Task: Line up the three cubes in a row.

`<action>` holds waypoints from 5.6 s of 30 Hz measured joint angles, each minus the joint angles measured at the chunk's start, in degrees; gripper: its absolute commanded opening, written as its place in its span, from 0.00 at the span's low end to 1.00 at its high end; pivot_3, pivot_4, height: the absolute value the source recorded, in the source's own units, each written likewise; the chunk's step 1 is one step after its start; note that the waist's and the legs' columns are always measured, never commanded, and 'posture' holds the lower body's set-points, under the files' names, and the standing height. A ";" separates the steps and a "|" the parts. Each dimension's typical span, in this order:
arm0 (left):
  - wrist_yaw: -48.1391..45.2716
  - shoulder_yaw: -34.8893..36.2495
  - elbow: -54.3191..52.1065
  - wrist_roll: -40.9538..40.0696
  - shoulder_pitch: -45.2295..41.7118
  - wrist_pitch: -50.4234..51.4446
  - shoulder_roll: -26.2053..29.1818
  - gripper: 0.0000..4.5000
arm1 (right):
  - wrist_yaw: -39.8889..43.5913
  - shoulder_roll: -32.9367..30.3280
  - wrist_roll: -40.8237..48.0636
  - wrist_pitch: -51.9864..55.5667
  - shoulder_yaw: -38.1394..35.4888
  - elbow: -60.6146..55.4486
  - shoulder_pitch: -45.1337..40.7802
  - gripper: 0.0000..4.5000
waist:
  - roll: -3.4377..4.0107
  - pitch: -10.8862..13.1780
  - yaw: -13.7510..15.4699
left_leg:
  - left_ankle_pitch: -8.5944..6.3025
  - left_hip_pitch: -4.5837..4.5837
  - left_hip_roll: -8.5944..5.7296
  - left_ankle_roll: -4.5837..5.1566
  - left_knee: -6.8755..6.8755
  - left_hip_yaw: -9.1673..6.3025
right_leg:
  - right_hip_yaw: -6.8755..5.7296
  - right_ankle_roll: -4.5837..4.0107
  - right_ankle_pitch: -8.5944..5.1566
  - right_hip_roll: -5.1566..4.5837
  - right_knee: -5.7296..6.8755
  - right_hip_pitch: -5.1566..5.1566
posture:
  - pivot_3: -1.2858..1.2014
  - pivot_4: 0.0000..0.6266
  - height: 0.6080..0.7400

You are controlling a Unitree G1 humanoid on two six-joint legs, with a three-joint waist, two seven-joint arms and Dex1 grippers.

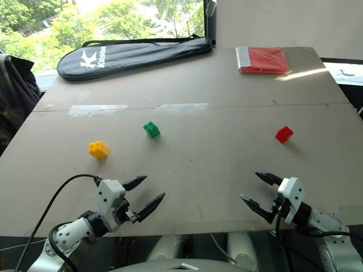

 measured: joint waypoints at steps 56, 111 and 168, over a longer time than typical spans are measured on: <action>-15.40 4.49 -6.50 -22.54 -32.35 24.30 18.86 1.00 | 1.76 -6.36 -4.10 15.83 -8.65 39.96 -40.05 0.81 | 0.29 0.15 -0.28 | 0.14 -0.07 -0.06 -0.24 0.00 0.06 | 0.04 0.03 0.05 0.05 0.04 -0.09 | 0.52 0.24 1.00; -25.00 4.26 -2.97 -12.47 -25.98 11.97 20.29 1.00 | 36.88 -2.89 -4.80 -8.68 21.50 57.46 -62.65 0.97 | 0.27 0.34 -0.38 | 0.24 -0.92 -0.06 -0.42 0.04 0.01 | 0.00 0.03 0.15 -0.08 0.21 -1.06 | 0.52 0.24 1.00; 46.94 -5.99 31.32 27.15 -47.86 14.13 -27.55 1.00 | 11.02 -5.78 6.70 17.43 -3.74 6.09 -34.25 0.99 | 0.14 0.27 1.38 | 0.33 -0.96 -0.37 -0.52 0.85 -0.13 | 0.05 0.22 0.28 -0.09 0.96 -1.00 | 0.52 0.24 1.00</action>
